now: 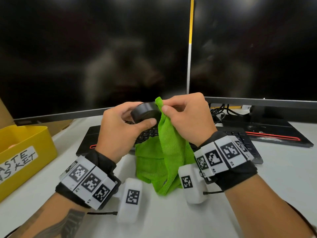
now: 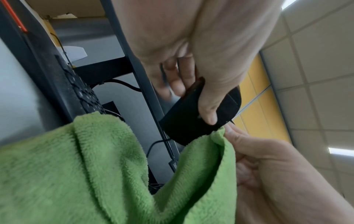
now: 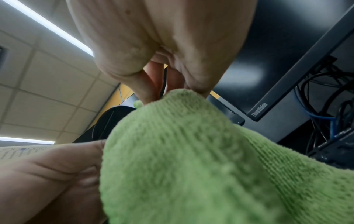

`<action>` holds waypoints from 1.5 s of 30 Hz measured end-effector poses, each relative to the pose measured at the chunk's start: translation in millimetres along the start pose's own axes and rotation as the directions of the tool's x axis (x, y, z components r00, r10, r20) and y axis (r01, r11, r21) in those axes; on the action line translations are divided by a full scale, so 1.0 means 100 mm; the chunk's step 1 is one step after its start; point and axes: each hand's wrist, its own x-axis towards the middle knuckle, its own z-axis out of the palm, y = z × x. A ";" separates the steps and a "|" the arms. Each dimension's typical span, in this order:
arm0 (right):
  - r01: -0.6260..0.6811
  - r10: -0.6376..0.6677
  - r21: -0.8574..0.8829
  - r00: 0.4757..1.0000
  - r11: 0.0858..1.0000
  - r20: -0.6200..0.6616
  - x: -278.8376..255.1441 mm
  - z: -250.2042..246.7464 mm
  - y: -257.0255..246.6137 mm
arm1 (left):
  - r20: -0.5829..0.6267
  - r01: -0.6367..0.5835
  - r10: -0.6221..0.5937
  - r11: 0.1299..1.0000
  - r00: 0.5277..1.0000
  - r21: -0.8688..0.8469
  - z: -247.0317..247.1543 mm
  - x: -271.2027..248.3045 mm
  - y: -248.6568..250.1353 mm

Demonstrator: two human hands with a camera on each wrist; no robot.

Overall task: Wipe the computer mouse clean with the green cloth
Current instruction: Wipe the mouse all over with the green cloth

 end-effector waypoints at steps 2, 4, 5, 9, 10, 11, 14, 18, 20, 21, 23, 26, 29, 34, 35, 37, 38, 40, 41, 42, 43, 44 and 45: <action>-0.008 0.008 0.030 1.000 1.000 0.000 0.01 0.01 0.03 | 0.009 -0.021 0.021 0.999 1.000 -0.027 -0.01 0.00 0.01; 0.012 -0.012 0.047 1.000 0.999 0.002 0.00 0.03 0.02 | 0.031 -0.016 0.018 0.998 0.999 -0.060 0.00 -0.01 0.03; 0.029 -0.028 0.058 1.000 0.998 -0.004 -0.01 0.03 0.01 | 0.045 -0.005 0.008 0.997 0.999 -0.077 0.00 -0.01 0.03; 0.109 -0.104 0.107 0.993 0.988 -0.049 -0.02 0.04 -0.06 | 0.105 0.016 -0.011 0.999 0.994 -0.048 0.01 0.01 -0.01; 0.138 -0.133 0.113 0.990 0.984 -0.049 -0.02 0.05 -0.08 | 0.113 0.013 -0.010 1.000 0.994 -0.028 0.01 0.01 -0.02; 0.167 -0.163 0.119 0.986 0.979 -0.041 -0.03 0.06 -0.10 | 0.118 0.012 -0.011 1.000 0.993 -0.011 0.01 0.02 -0.03; 0.229 -0.234 0.093 0.971 0.969 0.048 -0.08 0.14 -0.17 | 0.124 -0.005 0.000 0.999 0.992 0.039 0.02 0.02 -0.05; 0.188 -0.197 0.081 0.972 0.979 0.127 -0.06 0.11 -0.15 | 0.144 -0.007 -0.005 0.996 0.990 0.086 0.03 0.02 -0.09; 0.164 -0.171 0.080 0.981 0.983 0.093 -0.03 0.06 -0.13 | 0.152 -0.002 -0.013 0.995 0.988 0.100 0.03 0.02 -0.08; 0.152 -0.158 0.072 0.985 0.986 0.071 -0.03 0.04 -0.12 | 0.151 0.003 -0.019 0.995 0.988 0.103 0.03 0.02 -0.07; 0.112 -0.114 0.051 0.993 0.992 0.035 -0.01 0.01 -0.10 | 0.142 0.025 -0.038 0.996 0.989 0.088 0.03 0.03 -0.07; 0.037 -0.037 0.015 0.999 0.999 -0.004 0.00 -0.04 -0.05 | 0.132 0.058 -0.066 0.996 0.989 0.069 0.01 0.04 -0.09; 0.046 -0.046 0.005 0.999 0.999 -0.017 -0.03 -0.02 -0.07 | 0.137 0.060 -0.070 0.995 0.988 0.073 -0.01 0.04 -0.07; 0.063 -0.062 0.023 0.998 0.998 -0.024 -0.06 0.05 -0.09 | 0.143 0.054 -0.066 0.995 0.988 0.087 -0.02 0.05 -0.05; 0.049 -0.048 0.028 0.998 0.998 -0.037 -0.05 0.04 -0.08 | 0.137 0.055 -0.066 0.995 0.988 0.085 -0.02 0.05 -0.06; 0.033 -0.032 0.019 0.998 0.999 -0.062 -0.03 0.02 -0.06 | 0.117 0.048 -0.060 0.993 0.991 0.106 -0.02 0.04 -0.08; 0.028 -0.026 0.016 0.997 0.999 -0.078 -0.03 0.01 -0.06 | 0.107 0.042 -0.054 0.992 0.993 0.115 -0.02 0.04 -0.08; 0.017 -0.015 0.019 0.993 1.000 -0.116 -0.02 0.00 -0.05 | 0.087 0.029 -0.039 0.993 0.995 0.114 -0.01 0.03 -0.05; 0.013 -0.011 0.020 0.992 1.000 -0.129 -0.02 0.00 -0.05 | 0.079 0.027 -0.035 0.994 0.996 0.102 -0.01 0.02 -0.03; 0.012 -0.009 0.019 0.991 1.000 -0.136 -0.02 0.00 -0.05 | 0.075 0.027 -0.034 0.996 0.997 0.088 0.00 0.02 -0.01; 0.015 -0.013 0.014 0.990 1.000 -0.138 -0.02 -0.01 -0.05 | 0.079 0.025 -0.031 0.996 0.996 0.082 0.00 0.02 0.00; 0.024 -0.023 0.003 0.990 1.000 -0.138 -0.03 -0.01 -0.05 | 0.087 0.016 -0.024 0.996 0.996 0.093 0.00 0.02 0.01; 0.041 -0.042 -0.010 0.990 0.999 -0.138 -0.03 -0.01 -0.06 | 0.096 0.003 -0.015 0.993 0.995 0.117 0.00 0.02 0.01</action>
